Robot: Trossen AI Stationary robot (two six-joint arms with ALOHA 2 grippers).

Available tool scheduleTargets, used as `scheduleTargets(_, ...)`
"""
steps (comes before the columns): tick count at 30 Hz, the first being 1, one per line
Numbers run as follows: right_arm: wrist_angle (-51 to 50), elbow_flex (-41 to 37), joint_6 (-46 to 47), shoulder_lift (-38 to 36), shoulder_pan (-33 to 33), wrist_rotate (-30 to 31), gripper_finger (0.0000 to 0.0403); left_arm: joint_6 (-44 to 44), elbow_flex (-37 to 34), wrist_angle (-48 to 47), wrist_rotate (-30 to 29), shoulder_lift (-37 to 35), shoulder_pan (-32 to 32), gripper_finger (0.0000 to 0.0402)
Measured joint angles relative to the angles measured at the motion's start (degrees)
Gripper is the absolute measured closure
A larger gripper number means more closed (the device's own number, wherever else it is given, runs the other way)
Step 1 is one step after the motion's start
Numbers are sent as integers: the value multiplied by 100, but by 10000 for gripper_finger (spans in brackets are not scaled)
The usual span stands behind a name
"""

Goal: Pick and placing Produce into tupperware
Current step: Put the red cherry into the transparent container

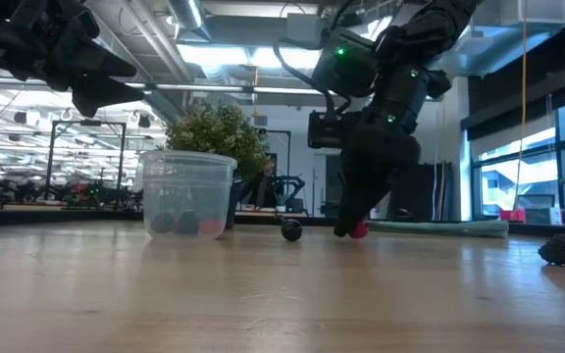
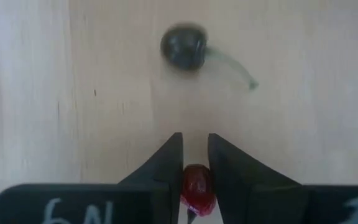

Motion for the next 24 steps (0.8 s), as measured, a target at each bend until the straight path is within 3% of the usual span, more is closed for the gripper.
scheduleTargets(7,-31,625,-34,-2,-93,3,326,0,0,-1,0,0,1,151)
scheduleTargets(15,-14,1945,-18,-4,-193,9,326,0,0,-2,0,0,2,151)
scheduleTargets(24,1350,2352,-267,132,-30,-130,326,2,0,0,-1,0,1,151)
